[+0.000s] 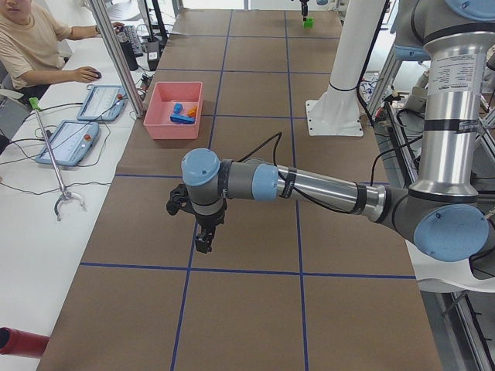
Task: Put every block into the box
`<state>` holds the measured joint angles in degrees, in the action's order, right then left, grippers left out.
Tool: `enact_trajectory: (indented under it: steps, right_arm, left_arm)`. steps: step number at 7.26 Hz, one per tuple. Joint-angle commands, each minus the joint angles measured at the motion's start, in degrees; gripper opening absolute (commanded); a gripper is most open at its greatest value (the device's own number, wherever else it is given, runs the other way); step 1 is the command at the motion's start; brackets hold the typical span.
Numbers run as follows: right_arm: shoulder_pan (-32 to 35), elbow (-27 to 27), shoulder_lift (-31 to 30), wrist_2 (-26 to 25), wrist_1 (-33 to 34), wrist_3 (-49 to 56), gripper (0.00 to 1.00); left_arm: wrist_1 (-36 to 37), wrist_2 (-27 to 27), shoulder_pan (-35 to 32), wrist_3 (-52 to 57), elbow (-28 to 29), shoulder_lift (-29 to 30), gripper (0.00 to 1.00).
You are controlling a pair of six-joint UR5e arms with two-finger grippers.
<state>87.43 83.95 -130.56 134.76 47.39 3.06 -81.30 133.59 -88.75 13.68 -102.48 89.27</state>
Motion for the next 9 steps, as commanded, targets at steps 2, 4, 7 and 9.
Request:
enact_trajectory:
  steps: [2,4,7,9]
  right_arm:
    - [-0.15,0.07,0.04,0.59,-0.37,-0.68,0.97]
    - [-0.33,-0.01,0.04,0.59,-0.37,-0.68,0.97]
    - [-2.51,0.07,0.30,0.50,-0.28,-0.68,0.97]
    - [-5.94,-0.01,1.18,-0.02,-0.28,-2.44,0.97]
  left_arm:
    - [0.00,0.00,0.06,-0.05,-1.32,-1.38,1.00]
    - [0.00,0.00,0.06,-0.05,-1.32,-1.38,1.00]
    - [0.00,0.00,0.15,-0.05,-1.32,-1.38,1.00]
    - [0.00,0.00,0.15,0.04,-1.41,-1.29,1.00]
